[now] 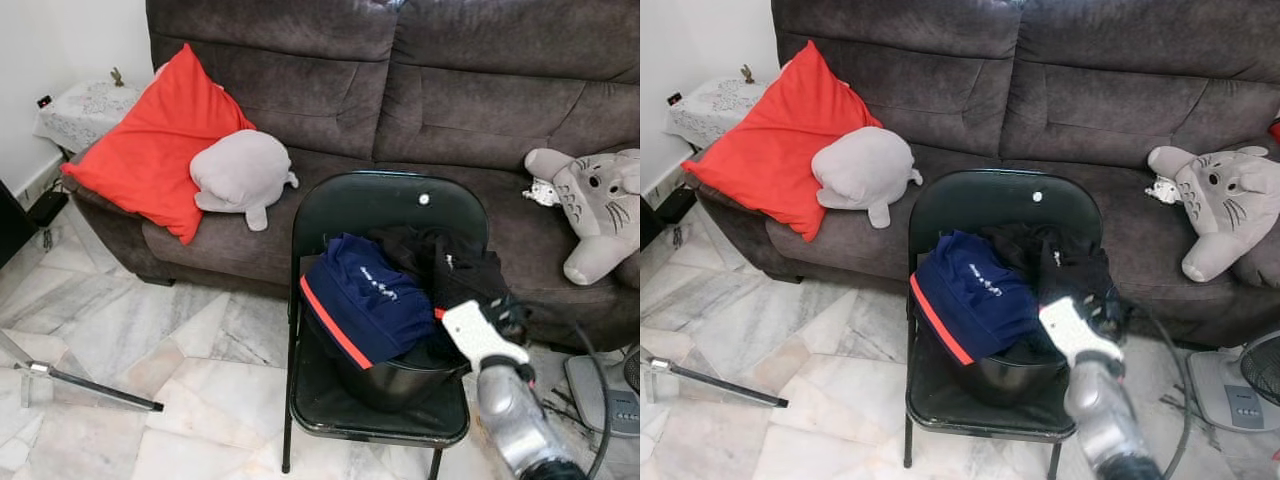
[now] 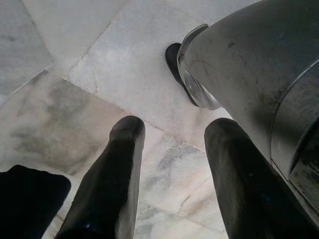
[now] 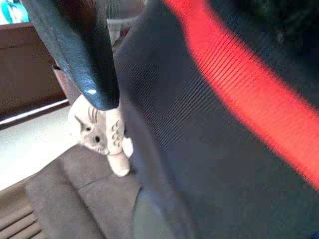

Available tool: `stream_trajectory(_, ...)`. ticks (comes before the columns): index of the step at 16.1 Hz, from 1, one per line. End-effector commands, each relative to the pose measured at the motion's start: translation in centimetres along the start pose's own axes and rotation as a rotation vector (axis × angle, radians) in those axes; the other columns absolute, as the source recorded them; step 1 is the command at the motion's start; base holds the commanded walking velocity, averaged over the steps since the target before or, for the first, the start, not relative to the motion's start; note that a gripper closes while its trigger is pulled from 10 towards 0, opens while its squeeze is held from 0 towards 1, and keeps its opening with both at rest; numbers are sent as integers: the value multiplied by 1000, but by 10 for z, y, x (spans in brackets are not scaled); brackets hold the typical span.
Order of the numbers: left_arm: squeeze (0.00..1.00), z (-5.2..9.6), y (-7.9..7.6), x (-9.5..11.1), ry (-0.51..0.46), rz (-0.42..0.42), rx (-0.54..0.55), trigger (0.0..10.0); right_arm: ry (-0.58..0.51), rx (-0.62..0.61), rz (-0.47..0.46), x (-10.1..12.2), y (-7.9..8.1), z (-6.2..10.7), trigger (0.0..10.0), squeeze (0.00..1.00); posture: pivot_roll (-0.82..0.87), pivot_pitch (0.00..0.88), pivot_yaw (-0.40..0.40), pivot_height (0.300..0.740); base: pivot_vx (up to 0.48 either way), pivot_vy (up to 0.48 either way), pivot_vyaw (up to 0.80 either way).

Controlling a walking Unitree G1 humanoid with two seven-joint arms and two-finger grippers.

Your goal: Hang hanger

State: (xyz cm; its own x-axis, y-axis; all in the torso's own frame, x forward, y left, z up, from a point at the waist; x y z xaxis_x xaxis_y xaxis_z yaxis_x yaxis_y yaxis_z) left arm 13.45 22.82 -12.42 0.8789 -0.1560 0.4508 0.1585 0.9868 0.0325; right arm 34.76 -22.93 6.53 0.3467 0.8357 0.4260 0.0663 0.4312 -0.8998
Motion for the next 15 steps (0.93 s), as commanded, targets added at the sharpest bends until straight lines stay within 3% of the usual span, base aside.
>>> stream_trajectory(1, 0, 2, 0, -10, 30, 2, -5, 10000, 16, -27, -28, -2, -3, 1, 10000, 0, -4, 134, -16, 740, 0, 0, 0)
stream_trajectory(2, 0, 2, 0, -10, 30, 1, -5, 10000, 8, -96, -45, 0, -14, 0, 10000, 0, -4, 133, -17, 740, 0, 0, 0)
stream_trajectory(3, 0, 2, 0, -11, 31, 2, -5, 10000, -10, -226, -53, 4, -35, 0, 10000, 0, -6, 132, -18, 740, 0, 0, 0)
stream_trajectory(4, 0, 2, 0, -10, 31, 1, -5, 10000, -14, -257, -52, 4, -40, 1, 10000, 0, -7, 131, -19, 740, 0, 0, 0)
stream_trajectory(7, 0, 2, -1, -10, 30, 1, -6, 10000, 10, -219, -56, -1, -30, 5, 10000, 0, -6, 131, -19, 740, 0, 0, 0)
stream_trajectory(10, 0, 2, -1, -10, 29, 2, -6, 10000, 55, -101, -60, -11, -5, 11, 10000, 0, -6, 128, -17, 740, 0, 0, 0)
stream_trajectory(15, 0, 2, -1, -10, 28, 3, -5, 10000, 131, -122, -108, -23, -8, 7, 10000, 0, 1, 122, -19, 740, 0, 0, 0)
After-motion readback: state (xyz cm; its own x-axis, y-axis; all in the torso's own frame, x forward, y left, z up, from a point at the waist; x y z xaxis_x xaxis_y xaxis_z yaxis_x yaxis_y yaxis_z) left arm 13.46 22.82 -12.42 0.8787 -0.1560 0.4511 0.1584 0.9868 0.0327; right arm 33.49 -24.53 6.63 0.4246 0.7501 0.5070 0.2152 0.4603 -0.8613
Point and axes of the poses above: a point about 5 cm out from each wrist's last joint towards the gripper, its own z axis pointing back from the gripper into the wrist, its own x axis along the axis of the wrist's last joint, y = z × x, the point moved 3 cm from there along -z, pointing out of the wrist towards the gripper, and after that the axes turned 11 degrees about z, right-handed, at the moved point
